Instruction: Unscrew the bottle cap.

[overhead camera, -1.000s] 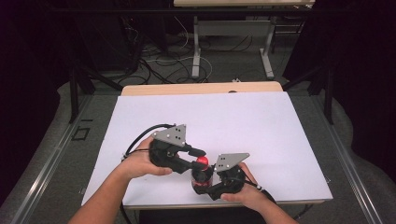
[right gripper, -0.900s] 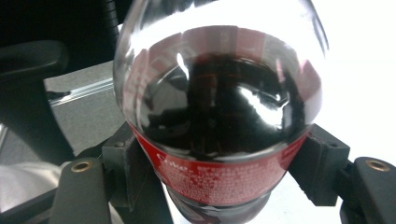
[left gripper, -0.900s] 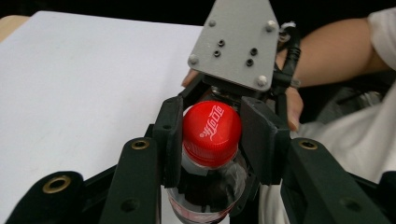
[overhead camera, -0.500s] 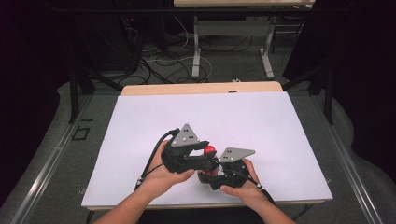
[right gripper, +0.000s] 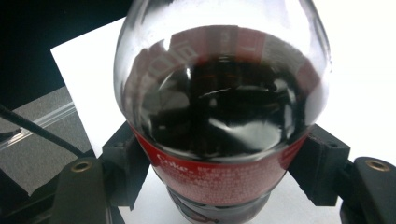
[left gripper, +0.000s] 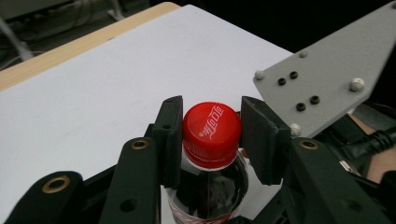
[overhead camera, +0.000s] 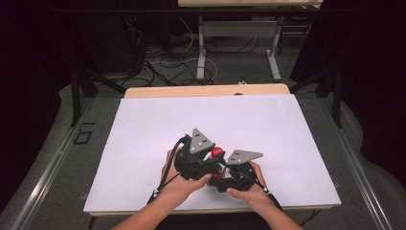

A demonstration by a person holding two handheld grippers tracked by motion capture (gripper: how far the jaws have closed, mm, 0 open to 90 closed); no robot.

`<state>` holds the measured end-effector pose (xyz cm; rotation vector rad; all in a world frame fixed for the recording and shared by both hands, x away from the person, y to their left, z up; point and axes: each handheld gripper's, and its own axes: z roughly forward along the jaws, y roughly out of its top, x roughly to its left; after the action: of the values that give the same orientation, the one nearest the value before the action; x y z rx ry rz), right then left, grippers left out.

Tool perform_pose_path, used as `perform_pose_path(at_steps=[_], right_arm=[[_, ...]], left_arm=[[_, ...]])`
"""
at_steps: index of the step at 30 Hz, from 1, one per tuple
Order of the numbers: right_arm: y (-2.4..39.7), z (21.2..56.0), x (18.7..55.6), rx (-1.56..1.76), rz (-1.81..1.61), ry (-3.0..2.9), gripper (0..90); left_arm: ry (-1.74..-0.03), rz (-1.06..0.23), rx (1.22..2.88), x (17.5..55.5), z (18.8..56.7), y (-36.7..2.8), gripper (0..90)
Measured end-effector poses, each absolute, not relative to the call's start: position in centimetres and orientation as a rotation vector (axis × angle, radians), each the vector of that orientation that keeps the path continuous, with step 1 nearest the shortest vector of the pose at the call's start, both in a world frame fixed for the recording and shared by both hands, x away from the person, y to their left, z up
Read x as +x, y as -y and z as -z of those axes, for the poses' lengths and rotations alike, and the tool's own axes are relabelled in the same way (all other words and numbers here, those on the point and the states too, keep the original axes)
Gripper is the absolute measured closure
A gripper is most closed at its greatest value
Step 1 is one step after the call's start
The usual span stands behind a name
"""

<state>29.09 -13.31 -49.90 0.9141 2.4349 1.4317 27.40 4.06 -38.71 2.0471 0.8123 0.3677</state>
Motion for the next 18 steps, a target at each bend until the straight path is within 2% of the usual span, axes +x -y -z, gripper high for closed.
perform_pose_path(at_steps=[2, 4, 7, 8, 11, 18], right_arm=[[13.3, 49.9, 29.1, 0.882, -1.448, -2.449, 28.9], [13.3, 49.9, 29.2, 0.875, -1.453, -2.449, 28.9], [13.3, 49.8, 29.1, 0.846, -1.490, -2.476, 28.9], [13.3, 49.8, 29.0, 0.837, -1.512, -2.476, 28.9], [13.1, 49.6, 28.9, 0.785, -1.515, -2.501, 28.9], [12.9, 49.5, 28.5, 0.719, -1.556, -2.540, 28.9]], left_arm=[[-0.747, -0.274, 2.049, 28.0, 38.5, -4.9, 57.3], [-0.721, -0.248, 2.038, 28.1, 38.4, -5.2, 55.0], [-0.655, -0.174, 2.034, 28.8, 38.1, -6.2, 46.6], [-0.589, -0.086, 2.035, 29.5, 37.9, -7.0, 45.0], [-0.493, -0.015, 2.033, 30.4, 37.8, -7.9, 44.8], [-0.295, 0.086, 2.057, 31.3, 38.1, -8.9, 52.0]])
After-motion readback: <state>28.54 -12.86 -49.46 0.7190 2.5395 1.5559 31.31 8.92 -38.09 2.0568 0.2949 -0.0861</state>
